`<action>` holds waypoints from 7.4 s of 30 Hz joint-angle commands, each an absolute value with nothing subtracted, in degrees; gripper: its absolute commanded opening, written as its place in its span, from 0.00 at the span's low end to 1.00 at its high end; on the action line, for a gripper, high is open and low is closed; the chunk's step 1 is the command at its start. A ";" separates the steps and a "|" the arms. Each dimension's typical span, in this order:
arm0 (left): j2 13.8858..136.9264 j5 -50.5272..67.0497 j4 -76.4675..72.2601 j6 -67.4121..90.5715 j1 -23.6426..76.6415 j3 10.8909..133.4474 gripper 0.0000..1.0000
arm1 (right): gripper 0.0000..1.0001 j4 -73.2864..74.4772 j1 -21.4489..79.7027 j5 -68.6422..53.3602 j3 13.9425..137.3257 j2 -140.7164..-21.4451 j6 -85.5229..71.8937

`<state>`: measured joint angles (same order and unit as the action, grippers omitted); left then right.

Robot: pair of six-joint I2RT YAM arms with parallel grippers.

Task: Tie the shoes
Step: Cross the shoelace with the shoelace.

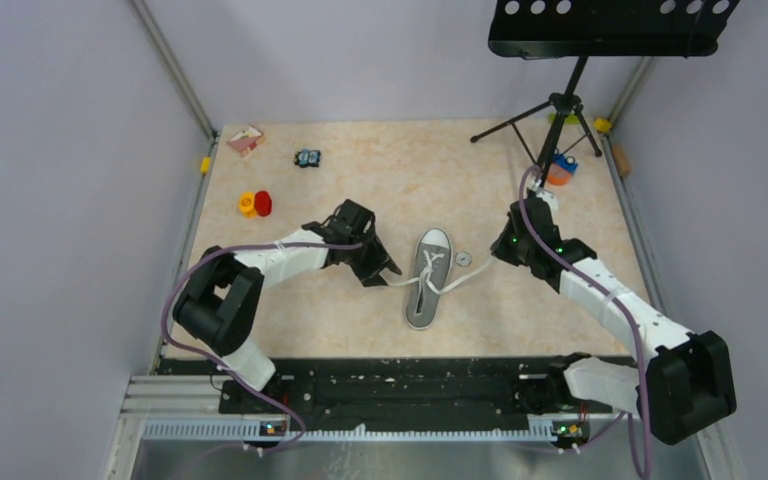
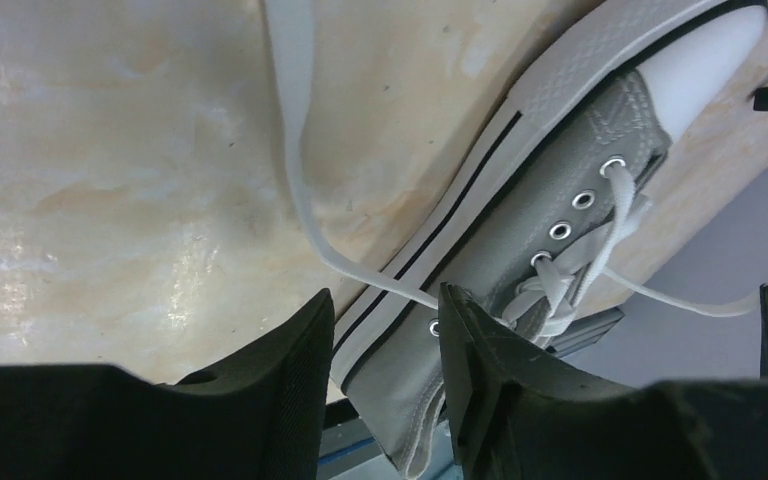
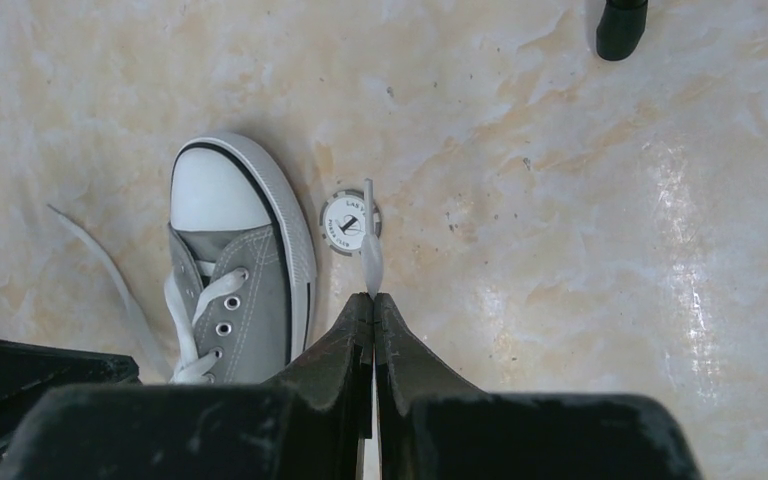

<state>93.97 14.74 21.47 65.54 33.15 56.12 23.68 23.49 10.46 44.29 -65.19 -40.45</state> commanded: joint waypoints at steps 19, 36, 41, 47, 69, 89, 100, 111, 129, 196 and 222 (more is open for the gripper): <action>100.40 12.38 19.00 70.33 31.46 54.88 0.39 | 0.00 24.68 23.91 9.21 44.30 -60.60 -38.53; 88.34 9.85 20.74 56.25 31.64 60.14 0.00 | 0.00 15.73 31.75 -5.24 71.54 -82.78 -37.47; 85.63 12.26 17.47 55.10 32.65 58.94 0.00 | 0.00 11.66 33.77 -12.53 71.42 -90.32 -41.94; 83.68 15.64 14.92 52.72 33.75 58.03 0.00 | 0.00 12.78 35.18 -19.21 69.10 -95.27 -41.47; 84.14 19.70 13.25 48.88 35.86 60.35 0.00 | 0.38 17.20 35.33 -32.75 65.58 -98.20 -33.40; 98.10 21.24 18.32 45.82 34.21 72.52 0.00 | 0.43 22.86 33.51 -4.71 54.31 -72.83 -37.91; 110.81 30.65 18.64 42.93 30.60 76.40 0.00 | 0.44 13.89 46.03 4.43 49.27 -71.79 -47.30; 111.83 33.23 17.20 42.35 30.15 76.46 0.00 | 0.47 7.12 51.55 7.58 49.92 -80.59 -52.43; 115.11 39.02 15.43 41.94 29.05 75.83 0.00 | 0.45 13.81 56.44 18.67 55.67 -90.02 -75.91; 106.92 34.79 20.33 35.52 30.41 71.30 0.00 | 0.05 17.60 54.54 19.62 51.17 -77.28 -57.15; 117.83 38.73 37.18 19.73 28.26 88.12 0.00 | 0.51 14.27 57.27 18.50 58.77 -97.99 -82.16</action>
<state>116.95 38.11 35.44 21.91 28.23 85.54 12.47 56.60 16.93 56.01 -96.60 -78.11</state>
